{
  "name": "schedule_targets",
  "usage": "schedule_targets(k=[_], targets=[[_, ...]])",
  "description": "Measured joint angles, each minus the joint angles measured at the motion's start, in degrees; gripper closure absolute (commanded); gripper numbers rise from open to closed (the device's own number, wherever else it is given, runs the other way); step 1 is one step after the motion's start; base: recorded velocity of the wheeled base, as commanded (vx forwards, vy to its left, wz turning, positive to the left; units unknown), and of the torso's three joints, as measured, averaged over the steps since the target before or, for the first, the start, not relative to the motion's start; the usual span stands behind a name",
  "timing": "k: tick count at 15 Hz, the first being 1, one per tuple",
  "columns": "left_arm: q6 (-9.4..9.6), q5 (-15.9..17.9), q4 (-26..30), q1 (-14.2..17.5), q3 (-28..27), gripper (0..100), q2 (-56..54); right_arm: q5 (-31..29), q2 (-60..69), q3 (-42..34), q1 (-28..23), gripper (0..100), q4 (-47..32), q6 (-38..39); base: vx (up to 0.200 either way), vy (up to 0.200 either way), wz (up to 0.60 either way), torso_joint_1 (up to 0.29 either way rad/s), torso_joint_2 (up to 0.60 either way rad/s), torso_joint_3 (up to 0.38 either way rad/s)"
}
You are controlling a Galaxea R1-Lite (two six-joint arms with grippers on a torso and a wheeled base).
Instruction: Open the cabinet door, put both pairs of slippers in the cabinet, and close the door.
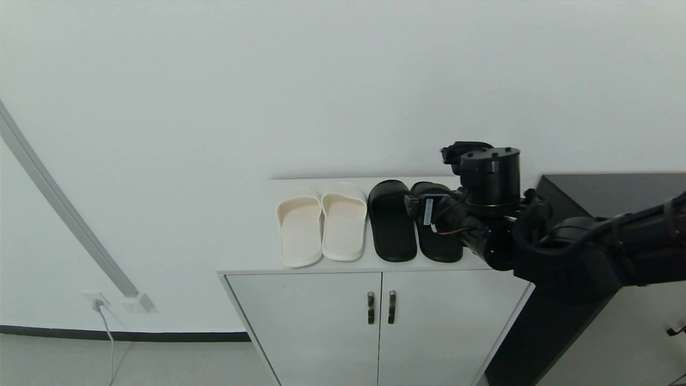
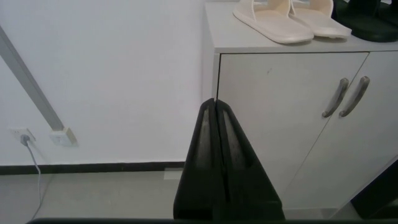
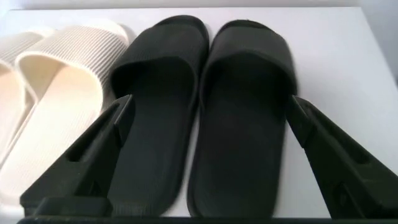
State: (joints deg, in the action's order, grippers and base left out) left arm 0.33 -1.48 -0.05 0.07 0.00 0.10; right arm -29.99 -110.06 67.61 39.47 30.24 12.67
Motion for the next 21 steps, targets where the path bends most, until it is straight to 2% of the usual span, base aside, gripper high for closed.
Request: schedule_targets(k=[8, 16, 21], targets=[[0.0, 0.1, 0.0, 0.0, 0.0, 100, 0.0, -1.1, -14.6, 14.1, -2.2, 0, -0.2, -1.5, 0.0, 0.0, 0.0, 0.0, 0.0, 0.0], [-0.06, 0.1, 0.0, 0.0, 0.0, 100, 0.0, -0.9, -20.2, 22.9, -3.6, 0, -0.1, -7.0, 0.0, 0.0, 0.0, 0.0, 0.0, 0.0], [-0.06, 0.1, 0.0, 0.0, 0.0, 100, 0.0, -0.7, -22.9, 25.8, -4.8, 0, -0.3, -7.2, 0.0, 0.0, 0.0, 0.0, 0.0, 0.0]])
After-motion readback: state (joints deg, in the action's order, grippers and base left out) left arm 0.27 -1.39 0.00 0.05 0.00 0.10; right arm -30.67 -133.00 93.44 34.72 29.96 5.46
